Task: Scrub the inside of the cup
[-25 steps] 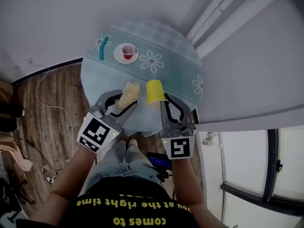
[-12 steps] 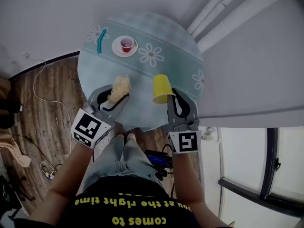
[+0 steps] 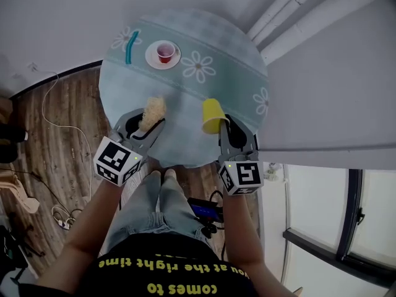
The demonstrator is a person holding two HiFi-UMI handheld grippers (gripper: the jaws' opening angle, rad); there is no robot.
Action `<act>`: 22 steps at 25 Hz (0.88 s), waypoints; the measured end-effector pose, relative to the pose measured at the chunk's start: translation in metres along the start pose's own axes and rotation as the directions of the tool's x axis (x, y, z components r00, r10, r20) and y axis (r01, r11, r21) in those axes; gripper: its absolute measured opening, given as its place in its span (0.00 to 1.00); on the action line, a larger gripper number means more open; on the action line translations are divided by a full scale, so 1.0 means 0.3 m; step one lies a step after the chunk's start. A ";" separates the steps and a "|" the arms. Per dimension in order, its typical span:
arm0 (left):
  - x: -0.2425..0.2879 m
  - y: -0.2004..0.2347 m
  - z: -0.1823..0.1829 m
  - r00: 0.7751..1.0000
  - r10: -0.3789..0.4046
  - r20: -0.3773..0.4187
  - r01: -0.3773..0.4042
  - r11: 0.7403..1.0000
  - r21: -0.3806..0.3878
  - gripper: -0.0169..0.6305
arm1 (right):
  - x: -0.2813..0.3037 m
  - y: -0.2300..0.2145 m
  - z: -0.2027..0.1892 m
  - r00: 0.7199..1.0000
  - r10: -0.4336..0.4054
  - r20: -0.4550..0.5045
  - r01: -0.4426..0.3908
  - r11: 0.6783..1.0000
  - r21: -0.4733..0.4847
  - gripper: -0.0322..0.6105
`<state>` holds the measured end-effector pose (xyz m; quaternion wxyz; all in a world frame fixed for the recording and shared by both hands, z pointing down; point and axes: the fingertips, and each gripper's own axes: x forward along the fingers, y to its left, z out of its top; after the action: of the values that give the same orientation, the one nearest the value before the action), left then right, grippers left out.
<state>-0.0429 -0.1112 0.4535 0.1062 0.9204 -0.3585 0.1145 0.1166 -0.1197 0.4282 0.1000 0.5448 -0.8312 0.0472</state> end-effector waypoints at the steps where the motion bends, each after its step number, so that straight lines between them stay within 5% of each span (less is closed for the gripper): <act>1: 0.007 0.006 -0.010 1.000 0.001 -0.006 -0.001 1.000 -0.002 0.25 | 0.008 -0.009 -0.013 1.000 -0.004 -0.013 0.004 1.000 0.018 0.09; 10: 0.066 0.052 -0.105 0.998 0.007 -0.055 -0.009 0.999 -0.035 0.25 | 0.065 -0.069 -0.166 0.989 -0.030 -0.143 0.055 0.982 0.178 0.09; 22: 0.146 0.077 -0.256 0.991 0.001 -0.133 -0.011 0.997 -0.074 0.25 | 0.100 -0.059 -0.359 0.958 0.035 -0.285 0.063 0.943 0.327 0.09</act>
<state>-0.0377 -0.1344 0.5417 0.1635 0.9050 -0.3575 0.1623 0.1336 -0.1334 0.5392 0.1264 0.5473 -0.7839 0.2645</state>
